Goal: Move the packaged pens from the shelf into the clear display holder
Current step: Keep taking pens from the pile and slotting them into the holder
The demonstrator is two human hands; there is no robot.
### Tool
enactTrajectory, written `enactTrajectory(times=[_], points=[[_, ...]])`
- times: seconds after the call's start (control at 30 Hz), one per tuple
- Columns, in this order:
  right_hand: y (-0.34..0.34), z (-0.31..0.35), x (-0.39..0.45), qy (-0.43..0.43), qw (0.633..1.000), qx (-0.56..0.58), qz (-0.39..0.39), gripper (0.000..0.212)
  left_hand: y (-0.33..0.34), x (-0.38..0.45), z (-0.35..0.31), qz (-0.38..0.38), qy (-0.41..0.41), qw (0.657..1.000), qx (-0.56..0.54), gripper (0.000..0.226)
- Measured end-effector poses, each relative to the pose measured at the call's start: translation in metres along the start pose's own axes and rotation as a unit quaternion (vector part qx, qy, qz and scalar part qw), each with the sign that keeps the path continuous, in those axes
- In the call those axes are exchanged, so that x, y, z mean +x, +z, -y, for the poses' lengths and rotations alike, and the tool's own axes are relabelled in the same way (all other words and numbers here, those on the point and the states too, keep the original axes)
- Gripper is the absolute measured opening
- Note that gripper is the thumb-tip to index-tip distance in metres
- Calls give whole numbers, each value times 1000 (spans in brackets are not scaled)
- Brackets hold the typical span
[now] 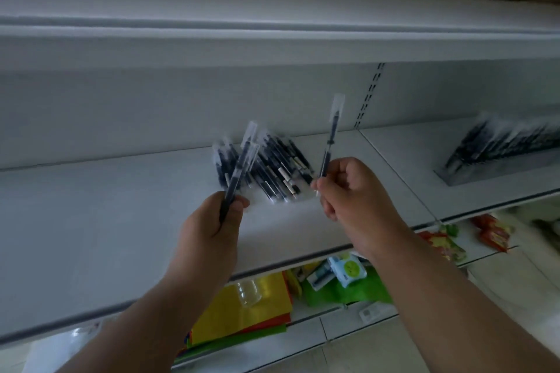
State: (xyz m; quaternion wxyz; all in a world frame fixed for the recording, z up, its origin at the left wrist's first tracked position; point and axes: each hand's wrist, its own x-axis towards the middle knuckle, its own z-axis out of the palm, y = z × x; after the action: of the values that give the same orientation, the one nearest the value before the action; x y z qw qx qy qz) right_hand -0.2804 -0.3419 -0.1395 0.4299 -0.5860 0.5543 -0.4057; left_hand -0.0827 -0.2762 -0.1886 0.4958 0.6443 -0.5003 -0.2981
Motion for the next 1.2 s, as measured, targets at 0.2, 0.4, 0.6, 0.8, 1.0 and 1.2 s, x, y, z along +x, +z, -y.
enactTrajectory(times=[0.2, 0.4, 0.6, 0.8, 1.0, 1.2], points=[[-92, -11, -41, -29, 994, -10, -105, 22, 80, -14, -32, 72, 4, 995, -63, 20], [-218, -31, -92, -53, 981, -61, -178, 32, 193, -65, -86, 140, 16, 986, -88, 19], [-356, -64, -128, -42, 968, -93, -230, 25, 321, -127, -139, 232, 22, 966, -109, 24], [-455, -100, -135, -29, 965, -76, -250, 20, 417, -155, -177, 247, 26, 962, -113, 29], [-515, -126, -92, -20, 967, -59, -245, 21, 491, -131, -200, 255, 36, 961, -99, 31], [-577, -138, -41, 7, 972, -48, -228, 26, 570, -93, -240, 276, 38, 950, -141, 32]])
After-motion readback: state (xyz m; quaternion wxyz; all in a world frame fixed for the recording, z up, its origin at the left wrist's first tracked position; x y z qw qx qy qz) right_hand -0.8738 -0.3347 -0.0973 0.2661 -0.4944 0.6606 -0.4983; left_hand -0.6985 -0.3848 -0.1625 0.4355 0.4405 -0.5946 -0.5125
